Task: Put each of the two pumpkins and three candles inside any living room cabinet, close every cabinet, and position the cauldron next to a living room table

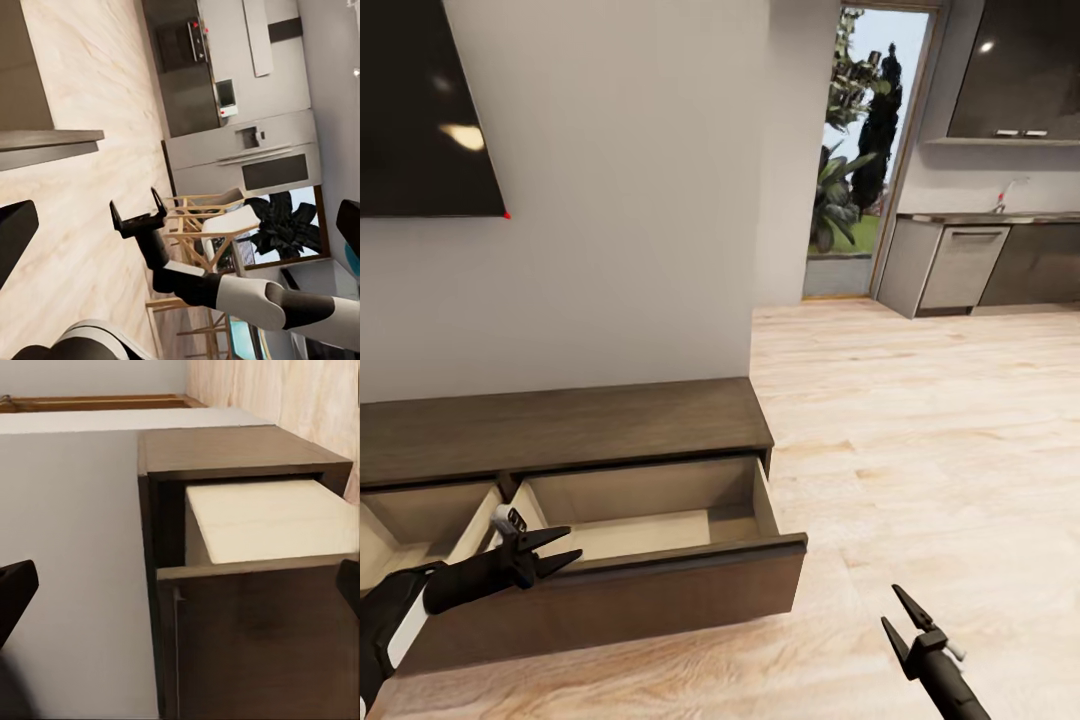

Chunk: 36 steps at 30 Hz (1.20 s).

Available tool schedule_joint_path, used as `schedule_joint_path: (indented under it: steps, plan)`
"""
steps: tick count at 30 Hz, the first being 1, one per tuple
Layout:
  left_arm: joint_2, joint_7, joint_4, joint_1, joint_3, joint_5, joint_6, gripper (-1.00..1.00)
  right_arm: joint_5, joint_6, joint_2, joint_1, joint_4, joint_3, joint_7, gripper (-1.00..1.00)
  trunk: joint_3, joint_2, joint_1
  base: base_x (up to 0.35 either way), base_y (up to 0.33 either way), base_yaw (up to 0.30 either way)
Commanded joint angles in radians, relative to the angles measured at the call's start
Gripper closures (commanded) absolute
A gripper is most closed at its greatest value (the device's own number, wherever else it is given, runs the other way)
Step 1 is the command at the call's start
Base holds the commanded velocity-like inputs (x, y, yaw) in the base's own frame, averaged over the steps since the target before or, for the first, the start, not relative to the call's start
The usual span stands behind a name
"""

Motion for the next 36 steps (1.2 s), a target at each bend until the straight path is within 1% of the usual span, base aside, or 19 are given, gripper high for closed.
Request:
schedule_joint_path:
  steps: [1,4,5,9,17,23,28,33,36]
  plan:
    - [0.000,-0.004,0.000,0.000,0.000,0.000,0.011,-1.00,0.004,-0.010,0.000,0.000,0.001,0.008,0.002,-1.00,0.002,0.007,-0.004,0.000,0.000,0.000]
    - [0.000,-0.004,0.000,0.000,0.000,0.000,0.011,-1.00,0.042,-0.054,0.005,0.000,0.012,0.008,-0.004,-1.00,0.012,0.028,-0.016,0.000,0.000,0.000]
    - [0.000,-0.004,0.000,0.000,0.000,0.000,0.011,-1.00,0.059,-0.082,0.006,0.000,0.017,0.008,-0.002,-1.00,0.015,0.035,-0.019,0.000,0.000,0.000]
    - [0.001,-0.004,0.000,0.000,0.000,0.000,0.011,-1.00,0.079,-0.124,0.008,0.000,0.024,0.008,-0.002,-1.00,0.027,0.063,-0.035,0.000,0.000,0.000]
    - [-0.002,-0.004,0.001,0.000,0.000,-0.001,0.011,-1.00,0.085,-0.138,0.009,0.000,0.032,0.008,-0.008,-1.00,0.052,0.119,-0.065,0.000,0.000,0.000]
    - [-0.016,-0.004,-0.001,0.000,0.000,-0.002,0.010,-1.00,0.090,-0.140,0.008,0.000,0.033,0.008,-0.008,-1.00,0.071,0.161,-0.088,0.000,0.000,0.000]
    - [-0.019,-0.004,0.001,0.000,0.000,-0.002,0.009,-1.00,0.090,-0.142,0.009,0.003,0.052,0.008,-0.009,-1.00,0.071,0.161,-0.088,0.000,0.000,0.000]
    - [-0.020,-0.004,-0.004,0.000,0.000,-0.002,0.009,-1.00,0.089,-0.202,0.009,0.004,0.068,0.008,-0.008,-1.00,0.071,0.161,-0.088,-0.018,0.000,0.000]
    - [-0.019,-0.004,-0.005,0.000,0.000,-0.001,0.009,-1.00,0.089,-0.216,0.009,0.004,0.070,0.008,-0.007,-1.00,0.071,0.161,-0.088,-0.140,0.000,0.000]
